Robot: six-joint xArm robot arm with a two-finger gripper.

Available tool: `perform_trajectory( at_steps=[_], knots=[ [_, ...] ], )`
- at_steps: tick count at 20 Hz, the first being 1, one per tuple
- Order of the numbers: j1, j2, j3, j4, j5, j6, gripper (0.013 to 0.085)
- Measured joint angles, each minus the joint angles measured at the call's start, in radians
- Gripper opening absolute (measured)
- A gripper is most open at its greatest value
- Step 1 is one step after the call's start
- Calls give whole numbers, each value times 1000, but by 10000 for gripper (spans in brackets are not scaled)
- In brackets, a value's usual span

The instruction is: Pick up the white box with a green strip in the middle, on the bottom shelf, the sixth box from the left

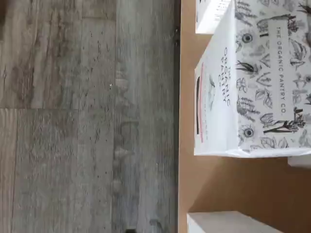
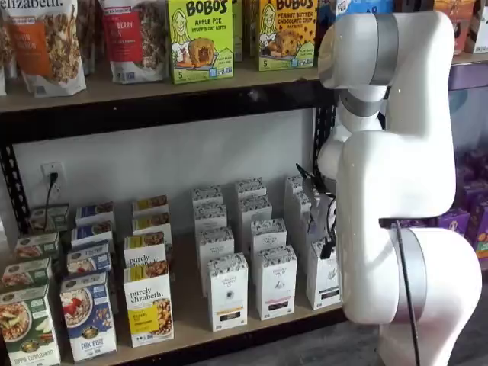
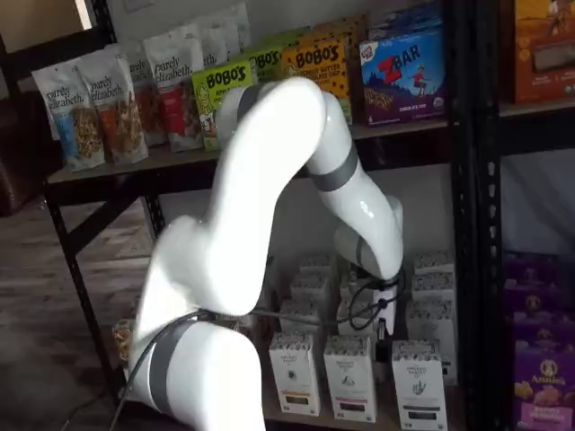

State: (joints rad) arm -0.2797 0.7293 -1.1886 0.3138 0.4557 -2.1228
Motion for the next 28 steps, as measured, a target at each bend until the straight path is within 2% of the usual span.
perform_trajectory(
  at_steps=[4,8,13,16,21,25,28],
  knots=[
    [6,13,-11,-33,-5,34,850],
    [9,28,-27,-23,0,29,850],
    [3,60,-56,-58,-18,52,850],
    [-2,86,-91,-52,3,44,850],
    [-8,151,-170,-102,14,83,850],
    [-12,200,-237,-85,44,67,850],
    [-16,232,-279,-102,48,79,850]
  ],
)
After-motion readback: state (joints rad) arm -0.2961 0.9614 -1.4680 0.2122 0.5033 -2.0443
